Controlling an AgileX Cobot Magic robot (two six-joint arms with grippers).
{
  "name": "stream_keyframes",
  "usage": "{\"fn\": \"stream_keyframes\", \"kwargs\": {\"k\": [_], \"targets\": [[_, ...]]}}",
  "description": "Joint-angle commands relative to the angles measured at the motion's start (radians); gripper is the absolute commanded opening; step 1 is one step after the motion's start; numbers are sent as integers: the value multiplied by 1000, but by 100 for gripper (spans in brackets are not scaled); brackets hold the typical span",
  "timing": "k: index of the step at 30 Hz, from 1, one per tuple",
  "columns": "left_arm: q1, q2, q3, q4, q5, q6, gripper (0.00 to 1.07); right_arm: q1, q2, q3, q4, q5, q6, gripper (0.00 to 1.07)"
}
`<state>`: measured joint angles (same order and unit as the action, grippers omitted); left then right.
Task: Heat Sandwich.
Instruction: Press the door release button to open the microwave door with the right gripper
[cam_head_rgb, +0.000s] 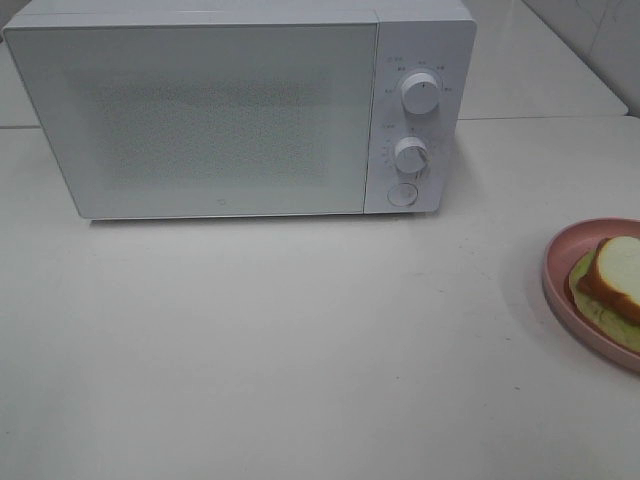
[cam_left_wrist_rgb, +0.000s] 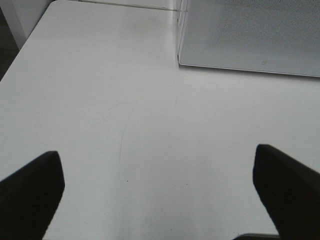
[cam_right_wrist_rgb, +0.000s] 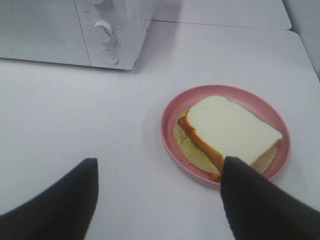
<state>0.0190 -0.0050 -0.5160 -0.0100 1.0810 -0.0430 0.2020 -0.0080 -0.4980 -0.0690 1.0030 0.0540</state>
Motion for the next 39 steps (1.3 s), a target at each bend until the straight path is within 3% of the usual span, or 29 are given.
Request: {"fn": "stream_keyframes", "kwargs": {"k": [1, 39], "targets": [[4, -24, 2, -9, -12, -7, 97, -1, -20, 2, 3, -5, 8, 68], [4, -24, 2, -9, -12, -7, 97, -1, -20, 2, 2, -5, 8, 68]]}}
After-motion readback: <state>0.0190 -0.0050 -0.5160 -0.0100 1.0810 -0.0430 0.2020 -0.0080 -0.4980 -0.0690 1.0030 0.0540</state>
